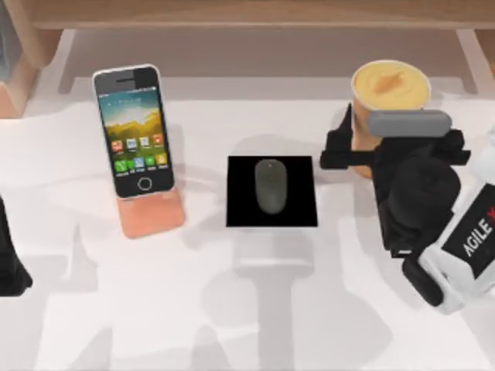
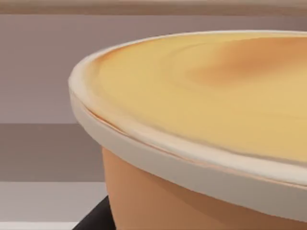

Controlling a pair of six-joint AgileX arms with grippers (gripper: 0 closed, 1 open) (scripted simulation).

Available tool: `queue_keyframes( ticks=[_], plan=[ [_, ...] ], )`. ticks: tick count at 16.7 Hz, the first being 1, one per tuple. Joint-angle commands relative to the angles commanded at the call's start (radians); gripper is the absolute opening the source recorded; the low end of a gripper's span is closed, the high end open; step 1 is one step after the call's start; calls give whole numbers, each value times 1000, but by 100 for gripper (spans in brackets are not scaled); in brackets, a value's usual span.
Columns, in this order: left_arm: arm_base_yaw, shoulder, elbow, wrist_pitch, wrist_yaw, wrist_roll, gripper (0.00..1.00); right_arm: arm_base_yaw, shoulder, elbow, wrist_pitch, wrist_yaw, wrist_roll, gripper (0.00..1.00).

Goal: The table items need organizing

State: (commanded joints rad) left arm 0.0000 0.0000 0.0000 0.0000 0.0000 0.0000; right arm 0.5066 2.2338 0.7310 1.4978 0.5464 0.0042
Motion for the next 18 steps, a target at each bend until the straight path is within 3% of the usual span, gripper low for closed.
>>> queue_keyframes(
  ticks=[8, 18],
  plan=[
    [0, 0, 0, 0, 0, 0, 100, 6, -40, 26, -12, -4, 3, 0],
    [0, 0, 0, 0, 0, 0, 100, 66, -162, 392, -279, -27, 7, 0]
  ],
)
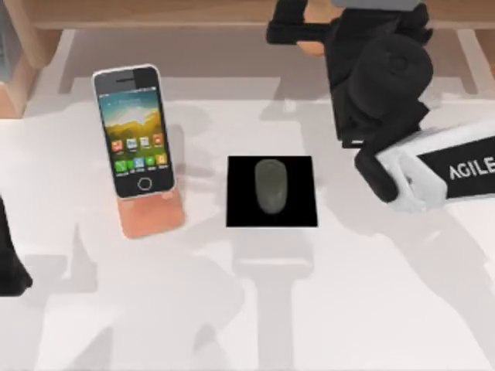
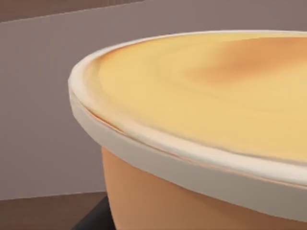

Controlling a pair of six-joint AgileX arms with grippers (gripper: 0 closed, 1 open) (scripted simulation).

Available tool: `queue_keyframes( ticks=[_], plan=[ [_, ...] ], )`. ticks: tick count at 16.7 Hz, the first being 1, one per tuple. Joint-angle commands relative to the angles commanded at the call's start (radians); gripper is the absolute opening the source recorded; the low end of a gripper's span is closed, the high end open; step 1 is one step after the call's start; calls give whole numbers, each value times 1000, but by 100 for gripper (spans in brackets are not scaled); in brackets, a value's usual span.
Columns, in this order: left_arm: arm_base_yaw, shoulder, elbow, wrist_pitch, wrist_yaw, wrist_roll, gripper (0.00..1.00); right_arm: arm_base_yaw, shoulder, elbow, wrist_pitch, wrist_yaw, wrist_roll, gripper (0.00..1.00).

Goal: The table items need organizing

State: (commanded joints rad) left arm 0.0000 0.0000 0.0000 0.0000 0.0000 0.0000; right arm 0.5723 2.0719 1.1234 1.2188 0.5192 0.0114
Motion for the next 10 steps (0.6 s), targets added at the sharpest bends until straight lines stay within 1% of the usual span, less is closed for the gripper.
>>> queue_keyframes(
  ticks=[10],
  plan=[
    [0, 0, 0, 0, 0, 0, 100, -25, 93, 435, -497, 27, -5, 0]
  ],
)
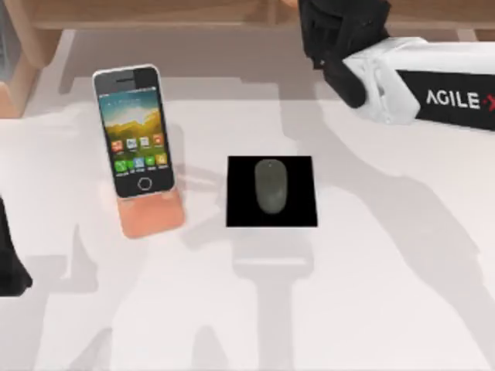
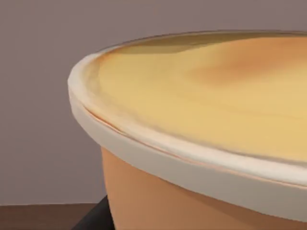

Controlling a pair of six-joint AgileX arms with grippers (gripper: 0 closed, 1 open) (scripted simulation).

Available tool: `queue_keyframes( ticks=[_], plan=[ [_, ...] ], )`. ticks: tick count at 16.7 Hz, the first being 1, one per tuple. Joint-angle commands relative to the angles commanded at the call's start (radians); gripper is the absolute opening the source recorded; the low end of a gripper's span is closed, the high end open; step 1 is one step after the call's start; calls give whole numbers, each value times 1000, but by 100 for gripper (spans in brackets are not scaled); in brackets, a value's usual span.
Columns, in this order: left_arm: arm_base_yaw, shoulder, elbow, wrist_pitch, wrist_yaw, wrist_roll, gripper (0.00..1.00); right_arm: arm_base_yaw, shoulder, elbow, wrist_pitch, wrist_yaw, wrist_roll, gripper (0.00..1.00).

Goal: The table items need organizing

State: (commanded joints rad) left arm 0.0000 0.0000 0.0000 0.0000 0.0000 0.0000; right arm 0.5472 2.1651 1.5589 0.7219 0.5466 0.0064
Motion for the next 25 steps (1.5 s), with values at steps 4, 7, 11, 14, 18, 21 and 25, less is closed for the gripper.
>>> queue_keyframes(
  ticks=[4, 7, 11, 14, 18, 21, 25],
  plan=[
    [0, 0, 0, 0, 0, 0, 100, -11, 50, 124, -147, 15, 0, 0],
    [0, 0, 0, 0, 0, 0, 100, -13, 76, 174, -210, 22, 0, 0],
    [0, 0, 0, 0, 0, 0, 100, -14, 82, 183, -222, 24, 0, 0],
    [0, 0, 0, 0, 0, 0, 100, -6, 75, 180, -221, 23, 3, 0],
    [0, 0, 0, 0, 0, 0, 100, 46, 42, 179, -238, 32, 39, 0],
    [0, 0, 0, 0, 0, 0, 100, 64, 48, 179, -226, 27, 53, 0],
    [0, 0, 0, 0, 0, 0, 100, 35, 69, 193, -200, 20, 31, 0]
  ],
)
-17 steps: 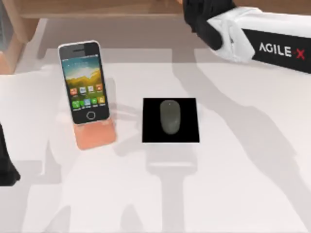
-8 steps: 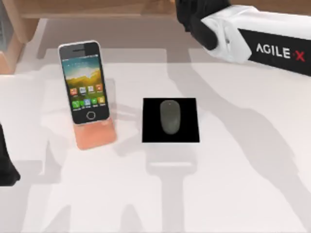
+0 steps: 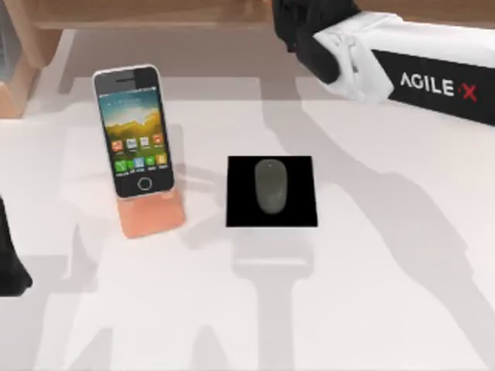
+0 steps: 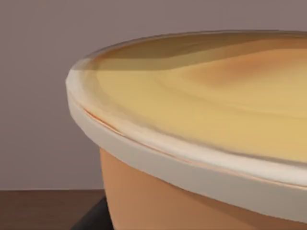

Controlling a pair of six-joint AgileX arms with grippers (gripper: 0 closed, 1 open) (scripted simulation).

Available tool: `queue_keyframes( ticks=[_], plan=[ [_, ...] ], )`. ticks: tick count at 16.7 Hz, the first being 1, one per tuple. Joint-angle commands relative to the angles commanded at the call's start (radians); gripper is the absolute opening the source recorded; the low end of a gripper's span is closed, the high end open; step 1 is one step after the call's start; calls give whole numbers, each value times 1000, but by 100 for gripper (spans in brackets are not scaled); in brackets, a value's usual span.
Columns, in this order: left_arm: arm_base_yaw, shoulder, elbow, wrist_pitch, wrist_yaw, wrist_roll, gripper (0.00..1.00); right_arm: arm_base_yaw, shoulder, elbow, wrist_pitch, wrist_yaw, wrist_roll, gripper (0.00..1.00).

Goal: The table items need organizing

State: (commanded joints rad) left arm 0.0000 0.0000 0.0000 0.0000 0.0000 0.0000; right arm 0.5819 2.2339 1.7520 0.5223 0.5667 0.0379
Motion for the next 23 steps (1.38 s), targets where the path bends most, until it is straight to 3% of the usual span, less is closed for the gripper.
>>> queue_keyframes(
  ticks=[8, 21, 23],
  plan=[
    [0, 0, 0, 0, 0, 0, 100, -48, 13, -10, -22, 4, -32, 0],
    [0, 0, 0, 0, 0, 0, 100, -48, 13, -10, -22, 4, -32, 98],
    [0, 0, 0, 0, 0, 0, 100, -48, 13, -10, -22, 4, -32, 100]
  ],
)
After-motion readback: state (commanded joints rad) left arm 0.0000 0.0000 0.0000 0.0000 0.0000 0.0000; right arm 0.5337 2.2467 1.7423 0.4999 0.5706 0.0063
